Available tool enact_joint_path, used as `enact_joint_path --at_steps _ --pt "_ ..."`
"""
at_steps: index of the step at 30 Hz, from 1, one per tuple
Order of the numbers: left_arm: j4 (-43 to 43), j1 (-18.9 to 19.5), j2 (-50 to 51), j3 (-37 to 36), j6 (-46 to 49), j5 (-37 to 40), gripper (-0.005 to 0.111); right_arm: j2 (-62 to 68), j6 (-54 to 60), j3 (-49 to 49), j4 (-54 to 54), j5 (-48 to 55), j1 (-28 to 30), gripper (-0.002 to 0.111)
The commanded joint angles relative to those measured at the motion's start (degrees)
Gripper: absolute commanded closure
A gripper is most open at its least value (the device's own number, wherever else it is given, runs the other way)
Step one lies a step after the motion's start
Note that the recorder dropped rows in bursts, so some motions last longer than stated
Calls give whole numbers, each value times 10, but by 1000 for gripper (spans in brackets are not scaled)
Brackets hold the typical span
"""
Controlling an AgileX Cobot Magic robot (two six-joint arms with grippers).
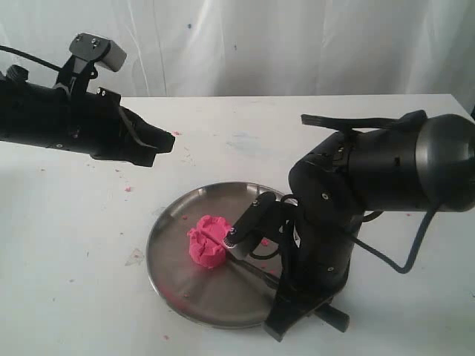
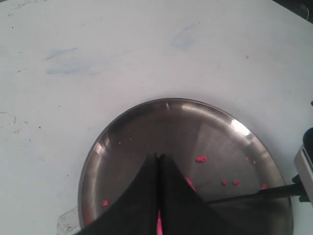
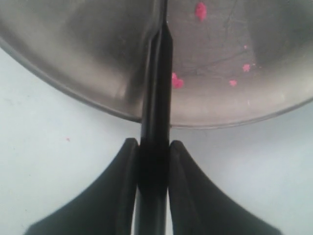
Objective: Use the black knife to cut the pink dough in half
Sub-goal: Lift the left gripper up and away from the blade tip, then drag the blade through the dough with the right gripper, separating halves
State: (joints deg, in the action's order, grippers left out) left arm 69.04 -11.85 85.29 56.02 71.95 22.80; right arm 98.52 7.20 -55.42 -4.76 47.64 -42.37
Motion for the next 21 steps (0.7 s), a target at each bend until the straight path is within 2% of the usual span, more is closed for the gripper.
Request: enact_joint_path --at_steps 1,10,21 --pt "-1 -2 -6 0 -15 13 107 -6 -27 0 -18 -17 2 108" --pt "-1 -2 -6 0 -17 13 107 -6 -76 0 -79 -22 2 108" --pt "2 -2 -6 0 -16 21 107 -7 -33 0 -10 -27 2 108"
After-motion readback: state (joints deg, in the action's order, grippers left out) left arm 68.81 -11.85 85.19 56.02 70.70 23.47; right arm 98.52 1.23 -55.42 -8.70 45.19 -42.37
